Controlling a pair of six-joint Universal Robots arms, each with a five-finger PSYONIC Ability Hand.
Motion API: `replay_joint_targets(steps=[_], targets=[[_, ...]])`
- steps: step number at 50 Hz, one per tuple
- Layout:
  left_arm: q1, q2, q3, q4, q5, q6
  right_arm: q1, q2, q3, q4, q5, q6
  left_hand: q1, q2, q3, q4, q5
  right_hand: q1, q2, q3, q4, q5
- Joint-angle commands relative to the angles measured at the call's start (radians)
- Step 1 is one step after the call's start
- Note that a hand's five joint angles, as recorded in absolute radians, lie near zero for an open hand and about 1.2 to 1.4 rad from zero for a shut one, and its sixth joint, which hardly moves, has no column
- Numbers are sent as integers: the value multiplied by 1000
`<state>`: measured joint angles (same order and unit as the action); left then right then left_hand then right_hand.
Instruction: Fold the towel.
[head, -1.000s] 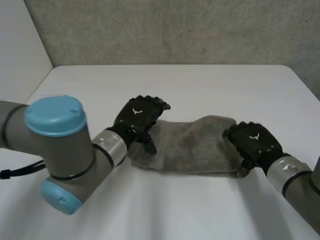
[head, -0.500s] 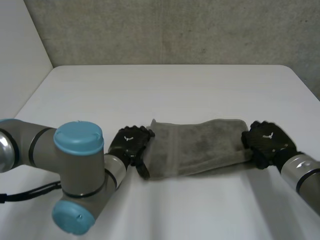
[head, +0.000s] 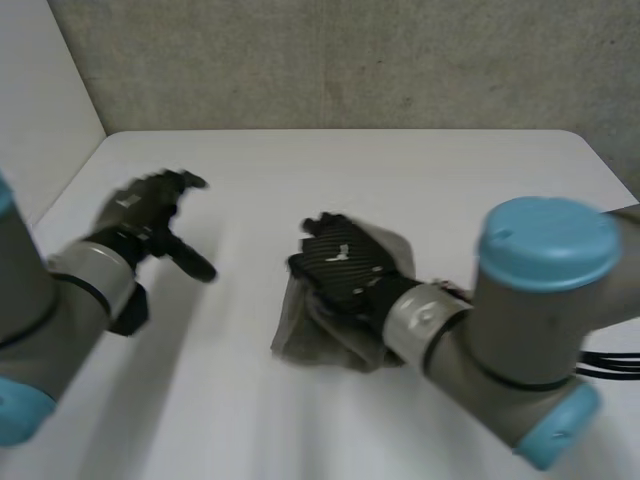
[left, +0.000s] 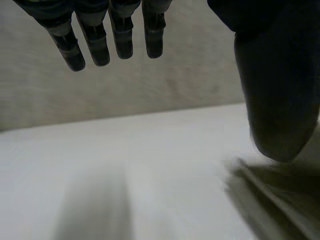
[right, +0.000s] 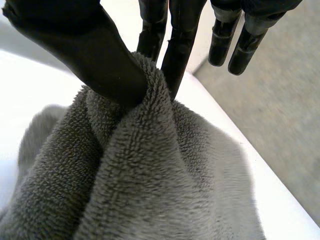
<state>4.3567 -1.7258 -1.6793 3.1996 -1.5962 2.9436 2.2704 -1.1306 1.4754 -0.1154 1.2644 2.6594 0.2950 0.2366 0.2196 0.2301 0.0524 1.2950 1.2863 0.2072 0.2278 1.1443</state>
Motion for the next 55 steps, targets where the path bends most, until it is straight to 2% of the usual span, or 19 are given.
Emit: replay_joint_targets(steps=[1,3,4,5,9,11,12,13,14,16,22,27,34,39,41,43,46,55], targets=[[61,-5,12,42,-1,2,54,120,-66,-161,12,85,-120,-61,-45,-56,-52,101,110,-33,-53,77],[55,-23,24,54,1,2,54,132,-69,-176,9,99,-120,-61,-45,-56,-52,101,110,-33,-53,77],[55,-23,24,54,1,2,54,132,-66,-179,4,115,-120,-61,-45,-56,-52,-421,-412,-33,-53,-445],[50,-40,35,57,2,3,47,121,-55,-179,9,138,-120,-61,-45,-56,-52,-1092,-1083,-33,-53,-1116],[20,-90,59,55,13,0,32,43,-10,-176,12,191,-120,-61,-45,-56,-52,-1120,-1112,-33,-53,-1144],[-49,-138,87,57,13,0,12,-12,32,-179,10,221,-120,-61,-45,-56,-52,-1120,-1112,-33,-53,-1144],[-49,-138,87,57,13,0,-18,-64,81,-182,7,252,-120,-61,-45,-56,-52,-1120,-1112,-33,-53,-1144],[-89,-165,105,57,18,0,-58,-110,124,-184,9,276,-120,-61,-45,-56,-52,-1120,-1112,-33,-53,-1144],[-124,-187,124,57,24,0,-58,-110,125,-184,9,277,-120,-61,-45,-56,-52,-1120,-1112,-33,-53,-1144],[-150,-207,136,57,27,0,-127,-176,189,-172,13,339,-120,-61,-45,-56,-52,-1120,-1112,-33,-53,-1144],[-206,-271,161,60,33,0,-219,-201,256,-147,16,461,-120,-61,-45,-56,-52,-1120,-1112,-33,-53,-1144],[-267,-311,173,80,48,2,-284,-138,278,-96,20,540,-120,-61,-45,-56,-52,-1120,-1112,-33,-53,-1144],[-278,-340,170,97,52,35,-290,-45,266,-93,36,551,-120,-61,-45,-56,-52,-1120,-1112,-33,-53,-1144],[-263,-365,136,106,50,146,-276,15,253,-101,101,541,-120,-61,-45,-56,-52,-1120,-1112,-33,-53,-1144],[-224,-382,107,132,50,216,-270,31,252,-104,124,539,-120,-61,-45,-56,-52,-1120,-1112,-33,-53,-1144],[-214,-389,99,137,53,244,-258,61,235,-116,165,516,-120,-61,-45,-56,-52,-1120,-1112,-33,-53,-1144],[-209,-403,96,141,52,282,-258,72,227,-121,181,496,-120,-61,-45,-56,-52,-1120,-1112,-33,-53,-1144],[-207,-414,113,141,53,287,-253,89,223,-125,194,435,-120,-61,-45,-56,-52,-1120,-1112,-33,-53,-1144]])
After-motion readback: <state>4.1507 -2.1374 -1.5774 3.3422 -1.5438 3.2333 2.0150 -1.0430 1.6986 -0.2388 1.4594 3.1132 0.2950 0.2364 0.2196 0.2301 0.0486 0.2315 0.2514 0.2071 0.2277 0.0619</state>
